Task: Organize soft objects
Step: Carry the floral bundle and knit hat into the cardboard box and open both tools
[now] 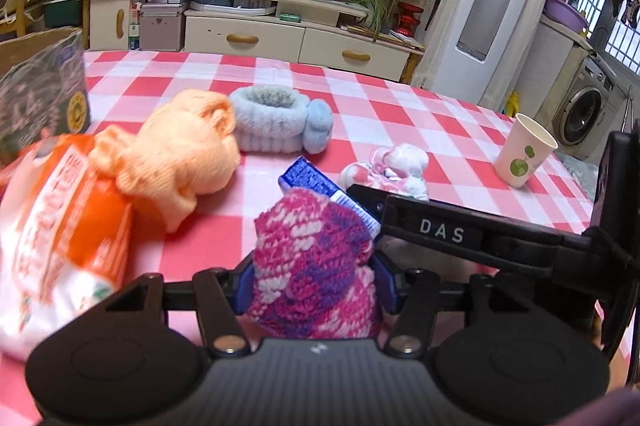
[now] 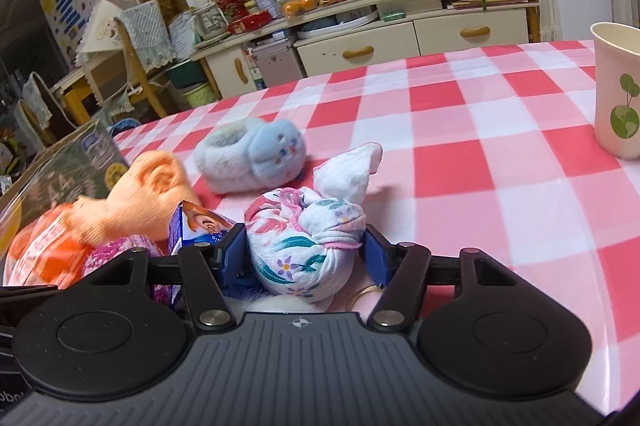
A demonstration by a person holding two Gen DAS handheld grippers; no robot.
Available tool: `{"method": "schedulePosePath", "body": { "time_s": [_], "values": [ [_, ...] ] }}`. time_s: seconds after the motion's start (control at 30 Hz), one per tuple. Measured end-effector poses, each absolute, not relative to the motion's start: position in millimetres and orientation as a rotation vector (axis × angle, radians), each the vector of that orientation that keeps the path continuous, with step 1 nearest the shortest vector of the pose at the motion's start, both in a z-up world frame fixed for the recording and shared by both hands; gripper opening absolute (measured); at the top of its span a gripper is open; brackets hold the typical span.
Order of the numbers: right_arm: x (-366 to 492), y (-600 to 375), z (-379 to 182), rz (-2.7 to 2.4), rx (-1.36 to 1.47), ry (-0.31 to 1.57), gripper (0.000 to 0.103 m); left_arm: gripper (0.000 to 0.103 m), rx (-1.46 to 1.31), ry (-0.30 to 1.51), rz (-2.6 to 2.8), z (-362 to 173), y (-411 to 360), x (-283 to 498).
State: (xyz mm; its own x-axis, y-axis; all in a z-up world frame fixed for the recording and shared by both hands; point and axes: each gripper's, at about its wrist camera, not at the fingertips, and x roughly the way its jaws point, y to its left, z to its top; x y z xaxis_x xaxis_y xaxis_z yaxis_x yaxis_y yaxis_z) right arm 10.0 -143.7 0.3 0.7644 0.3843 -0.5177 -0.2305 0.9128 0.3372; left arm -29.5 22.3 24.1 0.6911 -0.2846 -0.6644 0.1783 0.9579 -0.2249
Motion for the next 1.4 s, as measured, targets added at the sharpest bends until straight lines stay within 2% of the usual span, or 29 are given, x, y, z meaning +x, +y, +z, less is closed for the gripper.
{"method": "schedulePosePath", "body": {
  "time_s": [0.93, 1.4],
  "values": [
    [-55.5, -135.2, 33.2, 0.250, 0.219, 0.498, 0.074, 0.054, -0.230, 0.627, -0.263, 77.1, 74.8, -92.8],
    [-76.7, -103.8, 55.5, 0.295, 0.162, 0.460, 0.074, 0.054, -0.287, 0.551, -0.218, 110.3, 128.4, -108.0]
  ]
}}
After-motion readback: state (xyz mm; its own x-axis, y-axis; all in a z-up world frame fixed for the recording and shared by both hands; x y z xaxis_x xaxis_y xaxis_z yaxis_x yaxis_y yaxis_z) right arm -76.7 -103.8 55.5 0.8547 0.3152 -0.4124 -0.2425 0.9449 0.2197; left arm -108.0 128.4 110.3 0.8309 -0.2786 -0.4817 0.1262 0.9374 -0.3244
